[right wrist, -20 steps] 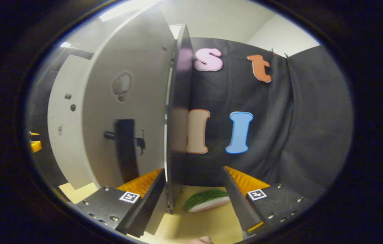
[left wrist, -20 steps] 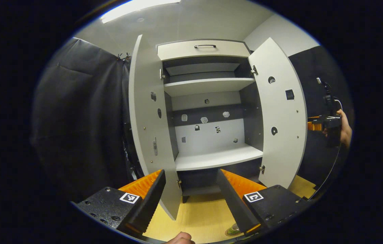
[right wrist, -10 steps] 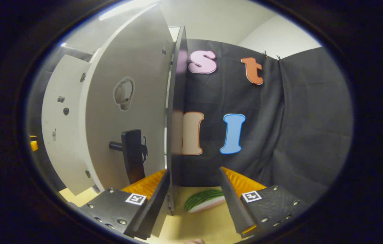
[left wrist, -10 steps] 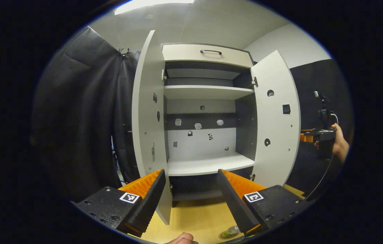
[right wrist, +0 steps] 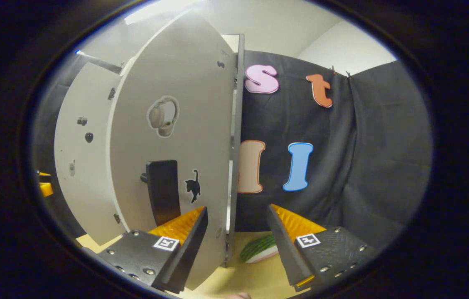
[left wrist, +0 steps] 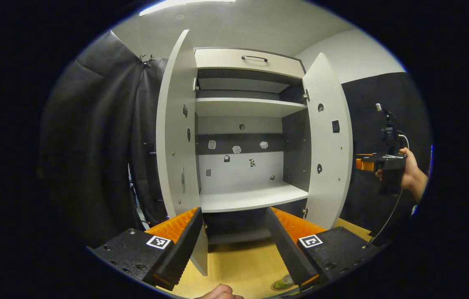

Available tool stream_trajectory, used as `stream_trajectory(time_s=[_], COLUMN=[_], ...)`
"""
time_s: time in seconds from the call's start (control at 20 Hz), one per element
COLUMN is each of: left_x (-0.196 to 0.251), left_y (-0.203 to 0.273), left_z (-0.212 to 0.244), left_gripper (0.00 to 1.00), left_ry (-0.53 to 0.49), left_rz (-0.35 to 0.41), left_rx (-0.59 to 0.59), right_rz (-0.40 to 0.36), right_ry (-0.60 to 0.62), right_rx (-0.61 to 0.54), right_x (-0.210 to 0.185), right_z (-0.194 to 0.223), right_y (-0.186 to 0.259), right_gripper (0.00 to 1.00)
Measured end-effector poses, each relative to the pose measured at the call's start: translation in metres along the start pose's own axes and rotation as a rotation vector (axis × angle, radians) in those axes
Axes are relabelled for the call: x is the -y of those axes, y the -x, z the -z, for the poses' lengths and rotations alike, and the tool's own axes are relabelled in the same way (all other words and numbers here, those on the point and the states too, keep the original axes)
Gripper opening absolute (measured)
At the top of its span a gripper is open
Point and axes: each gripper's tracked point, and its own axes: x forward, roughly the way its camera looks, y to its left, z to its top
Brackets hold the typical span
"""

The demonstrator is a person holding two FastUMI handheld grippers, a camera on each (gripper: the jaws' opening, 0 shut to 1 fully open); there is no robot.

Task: Grasp the bottle in the cabinet with the left hand and place it on the coaster, then close the right door with the right hand and the left door with the left hand.

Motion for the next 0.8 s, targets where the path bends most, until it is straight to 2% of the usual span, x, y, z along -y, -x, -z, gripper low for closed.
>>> stream_trajectory(time_s=[0.05,0.1,0.15,0.2,0.4,0.45,0.5,0.6,0.65,0.7,0.8], left_x=[-0.002,-0.005,-0.008,-0.006,-0.002,-0.001,0.001,0.008,0.008,0.009,0.009], left_y=[-0.001,0.000,-0.001,-0.001,-0.005,-0.006,-0.006,-0.010,-0.010,-0.008,-0.007], left_z=[-0.001,0.001,0.001,0.002,0.009,0.010,0.011,0.009,0.008,0.007,0.007], left_gripper=[0.96,0.96,0.96,0.96,0.96,0.96,0.96,0.96,0.96,0.96,0.96], left_ry=[-0.003,-0.008,-0.011,-0.009,-0.006,-0.010,-0.011,-0.009,-0.004,0.000,-0.003], left_rz=[0.004,0.001,0.000,0.005,0.027,0.032,0.040,0.051,0.060,0.068,0.068], left_rx=[0.004,0.003,0.001,0.003,-0.005,-0.008,-0.010,-0.012,-0.010,-0.005,-0.001], right_rz=[0.004,0.029,0.062,0.098,0.101,0.083,0.051,0.004,-0.016,-0.035,-0.084], right_ry=[0.002,-0.008,-0.023,-0.032,0.003,0.004,0.008,0.008,0.015,0.024,0.050], right_rx=[0.005,0.003,0.004,-0.009,0.006,0.002,0.004,0.014,0.022,0.033,0.048], right_x=[-0.002,0.000,0.005,0.007,-0.011,-0.020,-0.031,-0.049,-0.056,-0.067,-0.088], right_z=[0.000,0.000,0.000,-0.001,-0.006,-0.003,-0.003,-0.005,-0.004,-0.006,-0.006], right_y=[-0.002,-0.003,-0.006,-0.007,-0.011,-0.010,-0.009,-0.011,-0.009,-0.009,-0.007], right_gripper=[0.87,0.82,0.87,0.87,0.87,0.86,0.80,0.80,0.87,0.85,0.88])
